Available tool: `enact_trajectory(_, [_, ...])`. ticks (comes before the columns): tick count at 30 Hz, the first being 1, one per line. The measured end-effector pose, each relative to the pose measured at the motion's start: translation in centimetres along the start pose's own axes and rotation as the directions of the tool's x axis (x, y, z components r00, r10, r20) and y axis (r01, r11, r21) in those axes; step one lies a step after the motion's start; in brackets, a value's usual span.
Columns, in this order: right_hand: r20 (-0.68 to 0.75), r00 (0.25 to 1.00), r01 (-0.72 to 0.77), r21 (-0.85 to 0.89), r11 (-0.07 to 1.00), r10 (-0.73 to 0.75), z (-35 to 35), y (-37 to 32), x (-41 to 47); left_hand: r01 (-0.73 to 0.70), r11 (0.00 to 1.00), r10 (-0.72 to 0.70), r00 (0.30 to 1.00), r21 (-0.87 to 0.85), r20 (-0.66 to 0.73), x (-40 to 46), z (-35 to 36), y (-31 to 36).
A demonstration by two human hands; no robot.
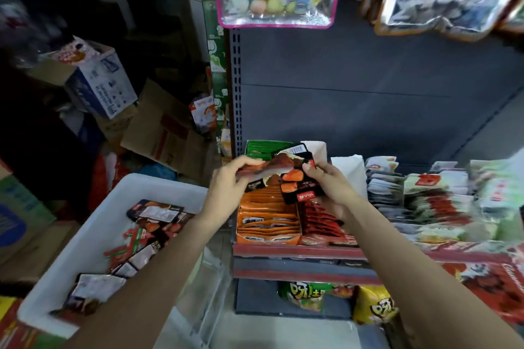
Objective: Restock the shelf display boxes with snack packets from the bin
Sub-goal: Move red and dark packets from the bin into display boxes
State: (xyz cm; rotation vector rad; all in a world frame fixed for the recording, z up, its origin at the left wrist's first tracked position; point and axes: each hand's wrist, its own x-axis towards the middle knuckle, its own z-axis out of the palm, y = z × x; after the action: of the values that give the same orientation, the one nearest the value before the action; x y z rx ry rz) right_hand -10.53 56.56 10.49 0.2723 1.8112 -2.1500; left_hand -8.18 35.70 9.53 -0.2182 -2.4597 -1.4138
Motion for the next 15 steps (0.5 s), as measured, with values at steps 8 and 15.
enact_trajectory(8, [0.024,0.996,0.090,0.012,0.996,-0.090,-1.7,-1.4,-0.7,0.570,0.650,-0.622,0.779,-0.502,0.080,0.8,1.8,1.7])
enact_trajectory(15, [0.054,0.991,0.124,0.008,0.992,-0.124,-1.6,-2.3,-1.2,0.637,0.658,-0.688,0.725,-0.402,0.024,1.2,2.6,2.7])
